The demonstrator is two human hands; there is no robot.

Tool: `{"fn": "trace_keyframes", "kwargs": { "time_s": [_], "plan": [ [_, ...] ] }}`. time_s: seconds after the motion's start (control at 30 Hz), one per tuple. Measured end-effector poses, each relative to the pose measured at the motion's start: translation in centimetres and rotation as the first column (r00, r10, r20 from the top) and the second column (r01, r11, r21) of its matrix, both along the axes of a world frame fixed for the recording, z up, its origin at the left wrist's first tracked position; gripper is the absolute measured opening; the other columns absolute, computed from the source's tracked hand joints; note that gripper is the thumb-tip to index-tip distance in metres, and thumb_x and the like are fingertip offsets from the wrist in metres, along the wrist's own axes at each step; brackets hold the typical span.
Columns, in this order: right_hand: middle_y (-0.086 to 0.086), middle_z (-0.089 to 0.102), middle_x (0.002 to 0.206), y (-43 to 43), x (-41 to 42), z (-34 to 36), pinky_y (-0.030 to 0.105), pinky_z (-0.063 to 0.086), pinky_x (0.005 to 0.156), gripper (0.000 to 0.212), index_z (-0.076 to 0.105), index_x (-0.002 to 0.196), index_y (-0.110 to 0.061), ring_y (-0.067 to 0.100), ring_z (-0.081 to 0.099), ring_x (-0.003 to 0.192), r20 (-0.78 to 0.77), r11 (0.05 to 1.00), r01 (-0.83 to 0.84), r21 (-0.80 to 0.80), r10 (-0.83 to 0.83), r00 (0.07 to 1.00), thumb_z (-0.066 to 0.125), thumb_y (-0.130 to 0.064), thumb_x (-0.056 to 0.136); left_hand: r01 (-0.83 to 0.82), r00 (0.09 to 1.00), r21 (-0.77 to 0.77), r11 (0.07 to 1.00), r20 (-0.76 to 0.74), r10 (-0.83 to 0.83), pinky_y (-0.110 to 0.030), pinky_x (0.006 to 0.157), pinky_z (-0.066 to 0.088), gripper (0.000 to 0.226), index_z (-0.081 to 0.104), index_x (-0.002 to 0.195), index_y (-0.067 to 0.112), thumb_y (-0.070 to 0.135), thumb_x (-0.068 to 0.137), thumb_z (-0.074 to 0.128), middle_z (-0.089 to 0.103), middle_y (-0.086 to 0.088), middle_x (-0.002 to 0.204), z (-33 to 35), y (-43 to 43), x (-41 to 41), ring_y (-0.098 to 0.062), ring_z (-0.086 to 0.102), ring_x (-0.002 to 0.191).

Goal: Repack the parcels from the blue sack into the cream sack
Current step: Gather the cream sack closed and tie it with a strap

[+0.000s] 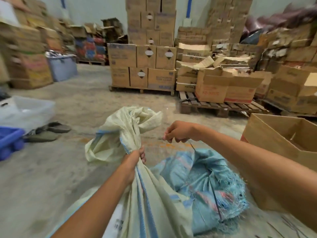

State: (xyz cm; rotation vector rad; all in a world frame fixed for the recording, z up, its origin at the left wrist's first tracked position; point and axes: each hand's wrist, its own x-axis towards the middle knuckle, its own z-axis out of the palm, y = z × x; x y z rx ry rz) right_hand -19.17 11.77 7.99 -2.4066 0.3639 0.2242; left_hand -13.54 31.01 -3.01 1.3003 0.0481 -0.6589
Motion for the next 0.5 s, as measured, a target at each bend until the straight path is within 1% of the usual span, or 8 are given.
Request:
{"fn": "trace_keyframes", "kwargs": {
  "time_s": [0.1,0.17,0.23,0.3,0.33,0.4,0.43,0.5],
  "plan": [
    [-0.004,0.065,0.075,2.4,3.0,0.6,0.021,0.030,0.048,0.022,0.074,0.104,-0.002,0.011,0.042,0.057,-0.125,0.993,-0.094,-0.074,0.085,0.988,0.063,-0.018,0.094,-0.065,0.998,-0.018,0.998,-0.011,0.065,-0.023,0.044,0.036,0.040,0.046,0.062,0.013,0.025,0.097,0.060,0.039,-0.003,0.052,0.4,2.5,0.8,-0.014,0.040,0.038],
    [-0.003,0.066,0.079,3.6,4.7,0.0,0.020,0.030,0.049,0.025,0.073,0.110,-0.002,0.011,0.043,0.057,-0.194,0.987,-0.139,-0.080,0.122,0.973,0.064,-0.019,0.093,-0.085,0.996,0.024,0.996,-0.002,0.085,-0.025,0.049,0.041,0.036,0.053,0.067,0.009,0.030,0.094,0.065,0.046,-0.005,0.051,0.7,3.7,1.3,-0.016,0.044,0.040],
    [0.000,0.066,0.083,4.5,6.1,-0.9,0.019,0.029,0.048,0.027,0.072,0.112,0.000,0.012,0.042,0.056,-0.236,0.984,-0.165,-0.065,0.146,0.961,0.065,-0.018,0.092,-0.117,0.993,0.085,0.989,0.006,0.117,-0.027,0.053,0.043,0.034,0.061,0.078,0.003,0.034,0.090,0.068,0.052,-0.008,0.051,0.7,4.4,1.5,-0.018,0.048,0.040],
    [0.005,0.064,0.086,5.9,7.8,-2.0,0.020,0.028,0.046,0.028,0.073,0.109,0.000,0.018,0.041,0.059,-0.220,0.984,-0.167,-0.055,0.151,0.964,0.067,-0.020,0.090,-0.189,0.982,0.147,0.971,0.037,0.186,-0.027,0.056,0.047,0.040,0.066,0.097,-0.001,0.038,0.087,0.070,0.059,-0.011,0.055,0.7,4.9,1.7,-0.021,0.054,0.044],
    [0.008,0.063,0.085,6.4,8.2,-2.4,0.021,0.029,0.045,0.029,0.074,0.105,-0.001,0.021,0.041,0.062,-0.186,0.985,-0.155,-0.075,0.138,0.973,0.068,-0.023,0.088,-0.224,0.974,0.164,0.961,0.051,0.219,-0.029,0.059,0.050,0.045,0.065,0.108,0.000,0.039,0.086,0.071,0.064,-0.013,0.062,0.9,4.9,1.5,-0.023,0.060,0.051],
    [0.007,0.062,0.082,7.9,9.1,-3.2,0.022,0.033,0.046,0.028,0.076,0.099,-0.003,0.021,0.044,0.065,-0.114,0.980,-0.153,-0.130,0.138,0.984,0.068,-0.026,0.086,-0.328,0.944,0.226,0.917,0.101,0.313,-0.034,0.075,0.055,0.055,0.057,0.124,0.002,0.039,0.085,0.071,0.072,-0.015,0.093,1.0,4.7,1.3,-0.029,0.070,0.082],
    [0.006,0.064,0.081,8.8,9.3,-3.6,0.022,0.036,0.047,0.026,0.077,0.098,-0.004,0.019,0.046,0.063,-0.089,0.976,-0.156,-0.150,0.144,0.986,0.068,-0.026,0.086,-0.376,0.926,0.282,0.883,0.139,0.350,-0.034,0.083,0.052,0.057,0.053,0.128,0.003,0.039,0.087,0.070,0.068,-0.015,0.112,1.0,4.6,1.1,-0.031,0.066,0.100],
    [0.005,0.065,0.081,10.1,9.6,-4.0,0.024,0.041,0.051,0.026,0.077,0.098,-0.005,0.017,0.049,0.063,-0.055,0.973,-0.169,-0.157,0.162,0.985,0.068,-0.025,0.085,-0.453,0.889,0.351,0.819,0.247,0.386,-0.033,0.090,0.047,0.056,0.053,0.130,0.004,0.038,0.088,0.068,0.060,-0.012,0.128,1.2,4.1,0.8,-0.032,0.058,0.115]
  ]
}}
